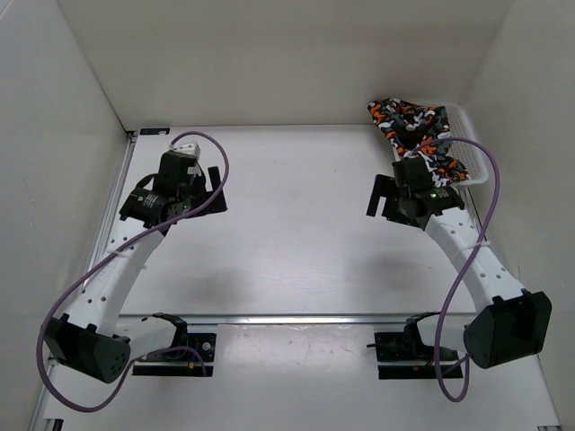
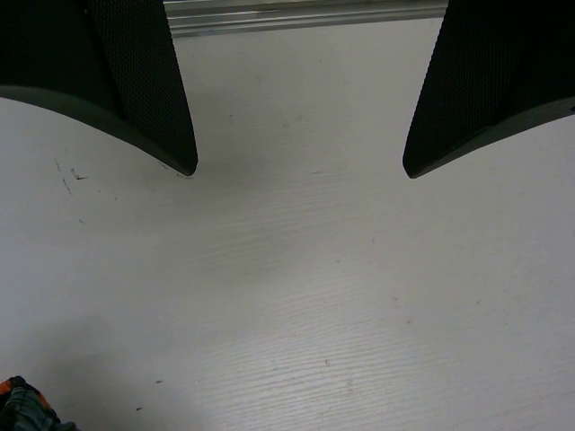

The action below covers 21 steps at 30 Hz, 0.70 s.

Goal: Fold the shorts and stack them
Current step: Grab the shorts from the pile

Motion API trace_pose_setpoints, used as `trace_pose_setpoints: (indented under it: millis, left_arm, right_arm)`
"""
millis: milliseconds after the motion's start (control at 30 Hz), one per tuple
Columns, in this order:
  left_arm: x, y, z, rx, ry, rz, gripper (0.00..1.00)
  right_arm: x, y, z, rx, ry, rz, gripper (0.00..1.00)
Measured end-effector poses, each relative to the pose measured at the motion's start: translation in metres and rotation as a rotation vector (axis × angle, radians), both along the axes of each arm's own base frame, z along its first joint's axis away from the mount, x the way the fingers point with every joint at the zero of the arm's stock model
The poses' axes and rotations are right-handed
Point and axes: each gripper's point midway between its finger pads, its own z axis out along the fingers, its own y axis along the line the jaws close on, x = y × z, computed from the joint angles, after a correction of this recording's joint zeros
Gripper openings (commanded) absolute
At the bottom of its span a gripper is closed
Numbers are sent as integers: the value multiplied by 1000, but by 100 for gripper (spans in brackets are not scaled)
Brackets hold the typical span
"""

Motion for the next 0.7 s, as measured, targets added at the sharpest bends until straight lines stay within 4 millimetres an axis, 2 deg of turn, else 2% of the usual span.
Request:
trace_pose_setpoints:
  millis: [100,233,367,500,533,600,700]
  left_arm:
    - [-4,-3,-3,-15,9,-17,100]
    - [-7,-5,-9,-21,27,-27,100]
    - [-9,-7,-7,-39,24,-31,100]
    - [-14,-10,-7,-64,22,-43,100]
    - [-14,-14,-7,-76,25,-57,100]
    - [-14,-15,-9,-81,32,-64,100]
    - [-14,-16,-12,-80,41,-66,100]
  right_arm:
    - [0,-4,3,-18,-4,-18,100]
    - [7,-16,22,-59,-45,-64,100]
    - [25,-49,50,-88,-94,-184,100]
    - [57,-106,72,-88,-115,-364,100]
    - [74,-131,73,-89,-106,-433,100]
    - [88,-146,64,-87,-68,-466,100]
    - [124,-155,48,-57,-23,-472,100]
